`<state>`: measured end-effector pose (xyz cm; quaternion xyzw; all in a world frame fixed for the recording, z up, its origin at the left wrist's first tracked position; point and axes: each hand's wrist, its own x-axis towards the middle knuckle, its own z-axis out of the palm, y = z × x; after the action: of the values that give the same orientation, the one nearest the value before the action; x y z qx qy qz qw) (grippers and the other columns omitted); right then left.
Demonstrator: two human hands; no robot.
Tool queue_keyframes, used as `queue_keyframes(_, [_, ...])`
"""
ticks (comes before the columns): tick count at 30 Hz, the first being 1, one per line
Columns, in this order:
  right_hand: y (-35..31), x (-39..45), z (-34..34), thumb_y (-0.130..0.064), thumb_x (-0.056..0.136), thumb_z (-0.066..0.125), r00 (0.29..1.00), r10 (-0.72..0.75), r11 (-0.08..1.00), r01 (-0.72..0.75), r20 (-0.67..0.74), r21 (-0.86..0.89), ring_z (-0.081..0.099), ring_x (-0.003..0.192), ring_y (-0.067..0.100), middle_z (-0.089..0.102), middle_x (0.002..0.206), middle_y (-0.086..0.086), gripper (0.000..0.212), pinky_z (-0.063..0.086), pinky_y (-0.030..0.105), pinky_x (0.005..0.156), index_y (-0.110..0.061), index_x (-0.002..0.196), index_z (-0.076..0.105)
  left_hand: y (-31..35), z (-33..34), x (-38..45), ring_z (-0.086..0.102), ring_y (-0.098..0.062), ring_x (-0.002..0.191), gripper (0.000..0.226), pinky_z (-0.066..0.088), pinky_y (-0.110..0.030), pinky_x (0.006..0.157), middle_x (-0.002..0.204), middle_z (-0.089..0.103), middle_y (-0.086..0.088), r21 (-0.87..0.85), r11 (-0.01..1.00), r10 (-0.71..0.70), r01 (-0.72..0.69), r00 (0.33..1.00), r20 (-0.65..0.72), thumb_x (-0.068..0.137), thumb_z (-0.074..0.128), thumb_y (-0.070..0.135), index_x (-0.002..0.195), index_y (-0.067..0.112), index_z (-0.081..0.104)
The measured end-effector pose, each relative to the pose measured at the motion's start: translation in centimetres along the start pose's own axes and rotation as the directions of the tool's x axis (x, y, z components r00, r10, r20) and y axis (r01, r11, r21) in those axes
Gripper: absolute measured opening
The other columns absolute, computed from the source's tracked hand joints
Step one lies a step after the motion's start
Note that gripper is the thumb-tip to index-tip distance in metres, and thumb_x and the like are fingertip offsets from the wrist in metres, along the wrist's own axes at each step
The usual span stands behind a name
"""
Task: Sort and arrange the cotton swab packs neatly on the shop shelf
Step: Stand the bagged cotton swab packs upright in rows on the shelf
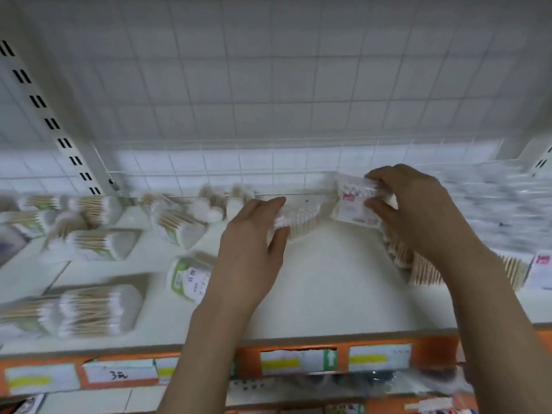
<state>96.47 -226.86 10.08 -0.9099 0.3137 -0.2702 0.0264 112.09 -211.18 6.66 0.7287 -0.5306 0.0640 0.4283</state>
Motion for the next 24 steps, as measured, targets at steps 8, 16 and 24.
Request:
queue_keyframes(8, [4.5, 4.7, 2.5, -0.015, 0.084, 0.062, 0.981, 0.003, 0.997, 0.012, 0.193, -0.074, 0.055, 0.096, 0.027, 0.054, 0.108, 0.008, 0.028, 0.040, 0.032, 0.077, -0.010, 0.111, 0.058, 0.7, 2.1, -0.7, 0.058, -0.016, 0.085, 0.034, 0.042, -0.022, 0.073, 0.100, 0.064, 0.000, 0.059, 0.995, -0.074, 0.074, 0.997, -0.005, 0.080, 0.065, 0.006, 0.112, 0.014, 0.058])
queue_keyframes(16, [6.6, 6.4, 4.8, -0.009, 0.083, 0.056, 0.948, 0.049, 0.987, 0.002, 0.314, -0.161, 0.053, 0.100, 0.028, 0.053, 0.113, 0.007, 0.035, 0.044, 0.035, 0.081, -0.014, 0.118, 0.053, 0.8, 3.6, -0.7, 0.052, -0.006, 0.079, 0.033, 0.050, -0.027, 0.076, 0.099, 0.056, 0.007, 0.061, 0.997, -0.042, 0.043, 0.999, -0.013, 0.078, 0.066, 0.001, 0.109, 0.012, 0.062])
queue_keyframes(24, [7.2, 6.7, 5.8, -0.003, 0.083, 0.053, 0.953, 0.074, 0.969, 0.001, 0.292, -0.248, 0.053, 0.098, 0.026, 0.060, 0.101, 0.009, 0.033, 0.042, 0.031, 0.076, -0.013, 0.115, 0.053, 1.4, 5.3, 0.5, 0.050, -0.004, 0.083, 0.035, 0.048, -0.023, 0.082, 0.105, 0.054, 0.005, 0.048, 0.998, -0.031, 0.029, 0.998, 0.049, 0.080, 0.065, 0.002, 0.114, 0.012, 0.061])
